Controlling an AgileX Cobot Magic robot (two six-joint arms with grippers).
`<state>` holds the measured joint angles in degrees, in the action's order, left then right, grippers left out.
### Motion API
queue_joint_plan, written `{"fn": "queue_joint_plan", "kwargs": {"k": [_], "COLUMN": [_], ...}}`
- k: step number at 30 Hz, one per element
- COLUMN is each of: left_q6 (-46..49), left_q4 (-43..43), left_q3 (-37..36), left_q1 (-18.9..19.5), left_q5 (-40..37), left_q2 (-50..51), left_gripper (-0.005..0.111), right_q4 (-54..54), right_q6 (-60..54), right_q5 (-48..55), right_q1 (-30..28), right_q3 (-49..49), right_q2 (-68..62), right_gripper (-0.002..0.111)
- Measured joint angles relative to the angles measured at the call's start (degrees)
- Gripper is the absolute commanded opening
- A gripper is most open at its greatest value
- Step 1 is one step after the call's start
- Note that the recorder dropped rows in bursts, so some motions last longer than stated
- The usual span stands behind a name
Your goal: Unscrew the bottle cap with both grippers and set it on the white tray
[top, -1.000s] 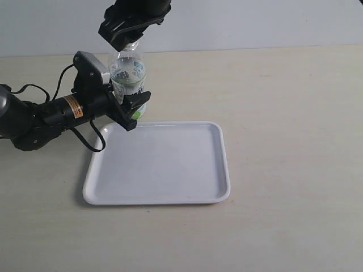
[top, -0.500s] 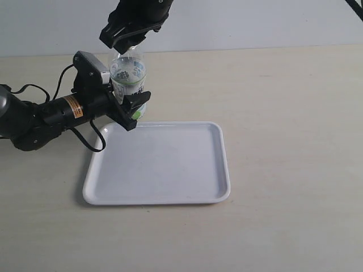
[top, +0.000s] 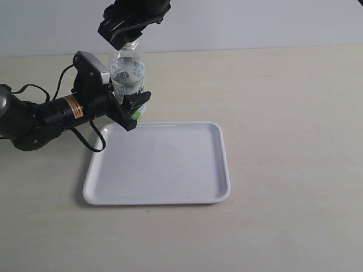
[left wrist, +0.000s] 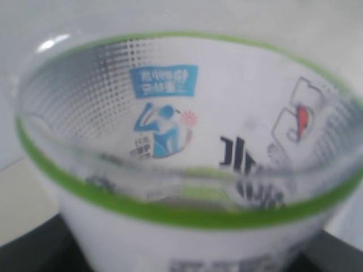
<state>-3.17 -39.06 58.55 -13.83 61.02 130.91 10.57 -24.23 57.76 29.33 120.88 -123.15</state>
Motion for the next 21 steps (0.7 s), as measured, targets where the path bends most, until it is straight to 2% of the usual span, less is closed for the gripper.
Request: {"fn": "queue_joint_plan", "kwargs": {"k": [1,7,13,21], "left_q6": [0.0,-0.25,-0.25,-0.12], "left_q4": [-0.21,-0.48,-0.48,-0.83], "left_q3": [0.0,0.0,0.0,0.0], "left_q1": [0.0,0.0,0.0,0.0], "left_q5": [0.0,0.0,0.0,0.0], "left_q2": [0.0,0.0,0.0,0.0], "left_gripper": [0.0,0.0,0.0,0.0], "right_q4": [0.0,0.15,0.15,0.38], "right_q6": [0.0,0.0,-2.45,-20.3], "right_q5": [0.0,-0.01,0.32,1.53], "right_q1": [0.0,0.0,0.0,0.0], "right_q3": [0.0,0.0,0.0,0.0], "right_q2": [-0.06,-0.06,-0.06,0.16], "right_gripper": [0.043,0.0,0.0,0.0]}}
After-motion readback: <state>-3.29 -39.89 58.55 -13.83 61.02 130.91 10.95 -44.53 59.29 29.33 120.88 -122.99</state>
